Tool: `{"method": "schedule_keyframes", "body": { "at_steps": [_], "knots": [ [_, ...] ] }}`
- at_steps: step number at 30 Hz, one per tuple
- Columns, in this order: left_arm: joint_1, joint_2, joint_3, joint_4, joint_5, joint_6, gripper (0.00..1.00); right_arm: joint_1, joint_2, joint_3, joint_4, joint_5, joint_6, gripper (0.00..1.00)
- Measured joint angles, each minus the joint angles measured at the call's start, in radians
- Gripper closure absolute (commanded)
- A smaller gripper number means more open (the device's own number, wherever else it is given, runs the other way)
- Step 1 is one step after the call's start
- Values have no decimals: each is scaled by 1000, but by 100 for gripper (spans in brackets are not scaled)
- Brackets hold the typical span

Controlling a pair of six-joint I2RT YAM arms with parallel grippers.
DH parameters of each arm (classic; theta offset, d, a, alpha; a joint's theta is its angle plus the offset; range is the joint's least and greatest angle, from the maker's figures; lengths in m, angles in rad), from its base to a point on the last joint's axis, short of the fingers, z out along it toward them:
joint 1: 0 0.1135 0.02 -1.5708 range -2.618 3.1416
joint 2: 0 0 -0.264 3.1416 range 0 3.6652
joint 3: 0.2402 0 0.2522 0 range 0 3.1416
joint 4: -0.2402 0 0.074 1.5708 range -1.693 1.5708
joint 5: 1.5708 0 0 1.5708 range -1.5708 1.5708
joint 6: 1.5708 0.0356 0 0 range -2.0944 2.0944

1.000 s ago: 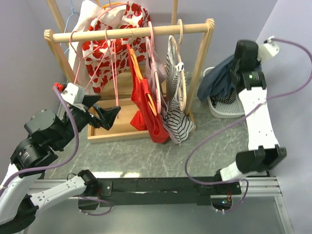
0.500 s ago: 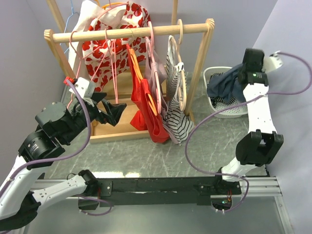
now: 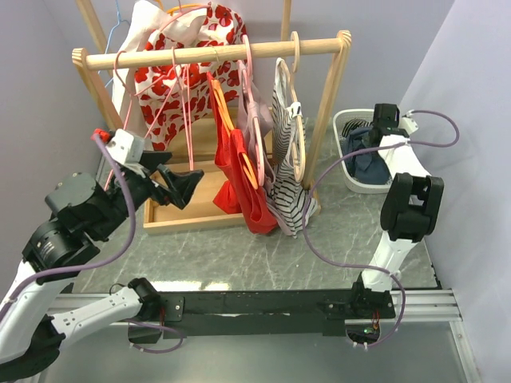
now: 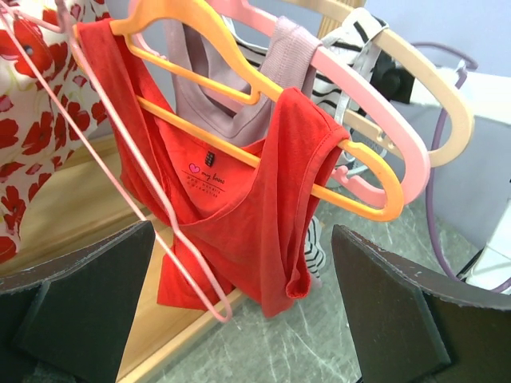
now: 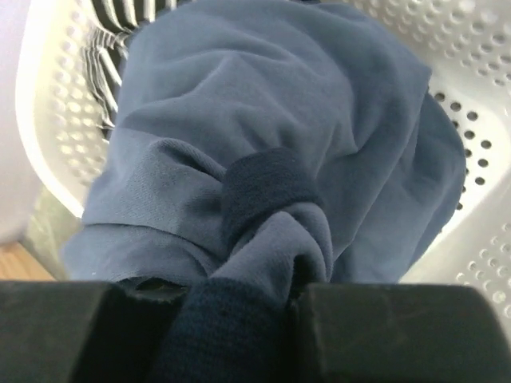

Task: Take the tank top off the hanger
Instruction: Place the tank top in the bin.

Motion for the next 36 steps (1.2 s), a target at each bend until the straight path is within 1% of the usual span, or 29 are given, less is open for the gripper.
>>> {"method": "schedule_keyframes", "body": {
  "at_steps": [1,3,4,5,8,10,11,12,14,17,22,27,32,36],
  "knots": [
    [0,-5,0,0,-2,-2,1,0,-4,-20,12,-4,-2,34],
    [0,-8,6,0,-2,-2,1,0,-20,-66,34,-15,-6,31],
    [0,-6,8,-1,0,-2,1,0,-30,-85,38,-20,-15,24],
    [0,-2,10,0,3,-2,1,1,-48,-114,50,-28,-26,22],
    [0,16,11,0,24,-2,1,9,-129,-195,69,-36,-50,22],
    [0,27,11,3,37,-3,1,23,-196,-233,70,-34,-71,14],
    [0,31,11,7,47,-4,1,37,-235,-248,70,-27,-82,8],
    [0,32,10,16,54,-6,0,54,-275,-254,70,-17,-94,4],
    [0,33,4,43,70,-16,0,89,-336,-254,70,9,-114,0],
    [0,37,4,80,90,-30,0,133,-416,-243,69,37,-141,0],
    [0,52,10,160,125,-58,1,137,-484,-248,63,73,-146,0],
    [0,114,26,214,125,-120,1,181,-605,-315,36,98,-140,0],
    [0,193,27,256,73,-199,1,277,-783,-397,15,104,-139,0],
    [-8,261,50,256,8,-247,1,284,-875,-412,-14,117,-134,0]
  ]
}}
